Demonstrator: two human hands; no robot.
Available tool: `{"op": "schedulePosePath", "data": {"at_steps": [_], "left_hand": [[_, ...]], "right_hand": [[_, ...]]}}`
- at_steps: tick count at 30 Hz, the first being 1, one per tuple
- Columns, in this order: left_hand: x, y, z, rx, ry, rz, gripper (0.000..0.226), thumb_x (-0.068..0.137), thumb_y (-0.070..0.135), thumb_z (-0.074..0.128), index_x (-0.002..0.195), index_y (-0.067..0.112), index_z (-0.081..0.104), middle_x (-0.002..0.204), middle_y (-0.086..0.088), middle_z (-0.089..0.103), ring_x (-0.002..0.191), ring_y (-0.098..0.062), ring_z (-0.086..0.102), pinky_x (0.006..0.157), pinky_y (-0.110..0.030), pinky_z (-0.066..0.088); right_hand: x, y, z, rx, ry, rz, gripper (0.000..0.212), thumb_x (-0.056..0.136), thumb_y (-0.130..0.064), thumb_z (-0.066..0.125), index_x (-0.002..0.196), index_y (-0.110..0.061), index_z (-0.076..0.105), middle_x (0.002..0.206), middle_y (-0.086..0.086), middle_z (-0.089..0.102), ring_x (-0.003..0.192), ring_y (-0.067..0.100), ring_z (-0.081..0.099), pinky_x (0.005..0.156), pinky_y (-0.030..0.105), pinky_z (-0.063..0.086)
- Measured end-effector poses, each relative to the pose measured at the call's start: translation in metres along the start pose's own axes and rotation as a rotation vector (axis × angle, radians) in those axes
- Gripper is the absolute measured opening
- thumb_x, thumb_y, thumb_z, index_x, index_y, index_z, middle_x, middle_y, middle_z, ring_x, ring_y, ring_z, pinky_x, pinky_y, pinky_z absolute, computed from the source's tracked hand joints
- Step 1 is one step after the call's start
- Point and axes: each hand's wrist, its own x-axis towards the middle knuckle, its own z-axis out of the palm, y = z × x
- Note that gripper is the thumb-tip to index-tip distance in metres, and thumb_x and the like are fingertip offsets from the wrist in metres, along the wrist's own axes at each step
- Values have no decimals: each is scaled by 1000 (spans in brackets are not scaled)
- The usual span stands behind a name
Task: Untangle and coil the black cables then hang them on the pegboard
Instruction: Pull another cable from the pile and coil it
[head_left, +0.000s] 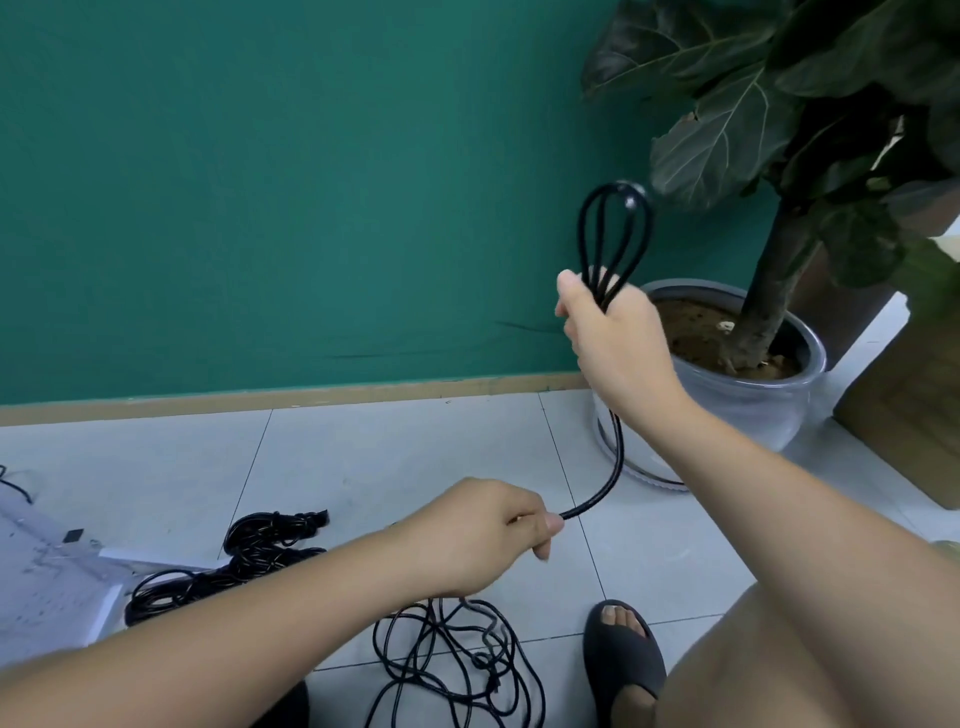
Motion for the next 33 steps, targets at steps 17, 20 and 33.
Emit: {"op": "schedulePosePath", "data": {"at_steps": [17,20,33], "left_hand": [[-19,-2,-101,-320,652,344,22,79,20,94,81,20,72,71,-10,64,60,-12,47,57,-26,41],[-19,-8,-115,-300,757,335,19,81,21,92,81,20,74,69,3,66,59,-12,51,58,-23,43],[-15,-4,-110,-413,768,257,38,86,39,89,94,16,59,78,-1,77,70,-28,65,77,-48,56]], "right_hand": [[-38,-3,26,94,-920,379,90,85,-95,37,97,-11,66,63,2,33,54,19,24,50,27,24],[-38,-9,24,225,-967,410,100,85,-97,27,102,-7,67,64,5,29,53,20,22,47,26,26],[-56,-28,20,377,-1211,300,41,88,-15,48,124,-4,64,73,12,29,55,21,24,58,36,35]]}}
